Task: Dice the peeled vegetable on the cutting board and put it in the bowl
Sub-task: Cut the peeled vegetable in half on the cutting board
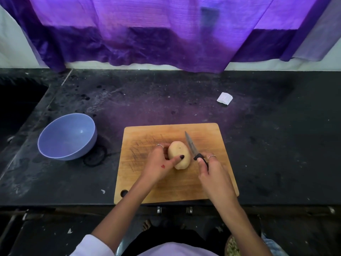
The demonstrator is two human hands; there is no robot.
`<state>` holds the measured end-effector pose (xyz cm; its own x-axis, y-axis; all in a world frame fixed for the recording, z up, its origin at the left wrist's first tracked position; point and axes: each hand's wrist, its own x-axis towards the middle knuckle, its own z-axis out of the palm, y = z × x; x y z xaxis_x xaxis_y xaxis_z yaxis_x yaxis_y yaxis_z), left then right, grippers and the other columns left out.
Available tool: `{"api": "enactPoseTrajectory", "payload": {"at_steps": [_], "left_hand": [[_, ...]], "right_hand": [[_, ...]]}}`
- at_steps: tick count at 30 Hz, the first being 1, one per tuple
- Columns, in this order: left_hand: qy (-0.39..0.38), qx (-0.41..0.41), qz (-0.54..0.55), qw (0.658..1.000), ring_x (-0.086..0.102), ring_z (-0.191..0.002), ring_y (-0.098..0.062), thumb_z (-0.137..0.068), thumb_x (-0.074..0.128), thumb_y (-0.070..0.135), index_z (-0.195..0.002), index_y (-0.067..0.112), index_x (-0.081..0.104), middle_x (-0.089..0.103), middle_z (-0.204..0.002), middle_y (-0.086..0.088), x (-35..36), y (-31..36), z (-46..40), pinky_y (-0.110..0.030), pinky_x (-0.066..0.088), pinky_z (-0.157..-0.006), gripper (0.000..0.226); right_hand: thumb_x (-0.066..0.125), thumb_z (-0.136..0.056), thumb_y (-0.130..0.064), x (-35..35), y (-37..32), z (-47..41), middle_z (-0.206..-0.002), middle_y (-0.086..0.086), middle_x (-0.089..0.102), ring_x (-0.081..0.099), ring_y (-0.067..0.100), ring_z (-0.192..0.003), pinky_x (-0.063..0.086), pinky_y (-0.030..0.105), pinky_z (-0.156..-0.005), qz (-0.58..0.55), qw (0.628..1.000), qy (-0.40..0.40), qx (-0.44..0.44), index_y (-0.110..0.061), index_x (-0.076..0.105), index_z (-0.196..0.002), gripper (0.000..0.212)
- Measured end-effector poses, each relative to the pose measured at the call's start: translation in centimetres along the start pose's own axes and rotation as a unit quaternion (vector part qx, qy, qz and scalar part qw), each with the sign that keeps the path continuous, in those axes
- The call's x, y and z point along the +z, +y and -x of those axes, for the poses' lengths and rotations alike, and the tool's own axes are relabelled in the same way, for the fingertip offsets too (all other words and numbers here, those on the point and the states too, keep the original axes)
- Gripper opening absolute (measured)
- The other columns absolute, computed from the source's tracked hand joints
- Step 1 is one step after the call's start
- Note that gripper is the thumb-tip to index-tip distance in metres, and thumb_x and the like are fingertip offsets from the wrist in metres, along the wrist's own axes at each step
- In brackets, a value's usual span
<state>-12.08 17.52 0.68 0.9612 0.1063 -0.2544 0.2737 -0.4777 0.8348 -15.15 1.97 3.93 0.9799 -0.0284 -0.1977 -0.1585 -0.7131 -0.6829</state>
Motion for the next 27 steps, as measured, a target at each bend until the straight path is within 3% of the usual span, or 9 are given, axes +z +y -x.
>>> {"api": "enactPoseTrajectory", "payload": {"at_steps": [3, 9, 14, 21, 27], "left_hand": [[0.008, 0.019, 0.005, 1.000, 0.060, -0.095, -0.010, -0.078, 0.076, 0.028, -0.114, 0.024, 0.048, 0.061, -0.108, 0.004, 0.5, -0.1, 0.3, -0.031, 0.053, -0.084, 0.046], [0.042, 0.089, 0.038, 0.994, 0.057, -0.096, 0.001, -0.079, 0.074, 0.016, -0.114, 0.029, 0.048, 0.057, -0.105, 0.018, 1.4, -0.5, 1.1, -0.010, 0.046, -0.079, 0.045], [0.035, 0.129, 0.045, 0.990, 0.060, -0.103, -0.009, -0.077, 0.075, 0.010, -0.116, 0.031, 0.054, 0.060, -0.108, 0.014, 0.4, -0.5, -0.6, -0.029, 0.053, -0.089, 0.050], [0.025, 0.143, 0.042, 0.989, 0.058, -0.101, -0.002, -0.080, 0.074, 0.014, -0.129, 0.019, 0.055, 0.056, -0.115, 0.013, -0.1, -1.1, -1.3, -0.013, 0.049, -0.086, 0.053], [0.037, 0.162, 0.022, 0.986, 0.058, -0.102, -0.008, -0.080, 0.074, 0.016, -0.126, 0.020, 0.058, 0.053, -0.108, 0.017, 0.0, -1.4, -1.9, -0.025, 0.051, -0.089, 0.049]], "right_hand": [[0.036, -0.100, -0.033, 0.0, -0.3, 0.0, -0.100, -0.001, 0.062, 0.059, 0.016, -0.086, 0.046, 0.031, -0.070, 0.027, 1.000, 0.003, -0.006, -0.023, 0.047, -0.130, 0.034], [0.039, -0.100, -0.027, -0.4, -1.5, 1.0, -0.077, -0.005, 0.061, 0.055, 0.006, -0.061, 0.040, 0.019, -0.048, 0.021, 0.998, -0.002, -0.051, -0.035, 0.037, -0.137, 0.038], [0.037, -0.101, -0.026, 0.1, -2.5, 1.0, -0.062, -0.007, 0.052, 0.049, 0.007, -0.052, 0.029, 0.021, -0.042, 0.067, 0.994, 0.037, -0.073, -0.031, 0.039, -0.138, 0.037], [0.038, -0.101, -0.027, 0.7, -2.8, 1.2, -0.061, -0.008, 0.049, 0.046, 0.008, -0.053, 0.026, 0.020, -0.045, 0.071, 0.994, 0.048, -0.068, -0.030, 0.040, -0.138, 0.038], [0.040, -0.100, -0.023, 0.8, -3.2, 1.1, -0.060, -0.011, 0.043, 0.042, 0.005, -0.049, 0.026, 0.018, -0.043, 0.090, 0.992, 0.046, -0.068, -0.028, 0.040, -0.140, 0.040]]}}
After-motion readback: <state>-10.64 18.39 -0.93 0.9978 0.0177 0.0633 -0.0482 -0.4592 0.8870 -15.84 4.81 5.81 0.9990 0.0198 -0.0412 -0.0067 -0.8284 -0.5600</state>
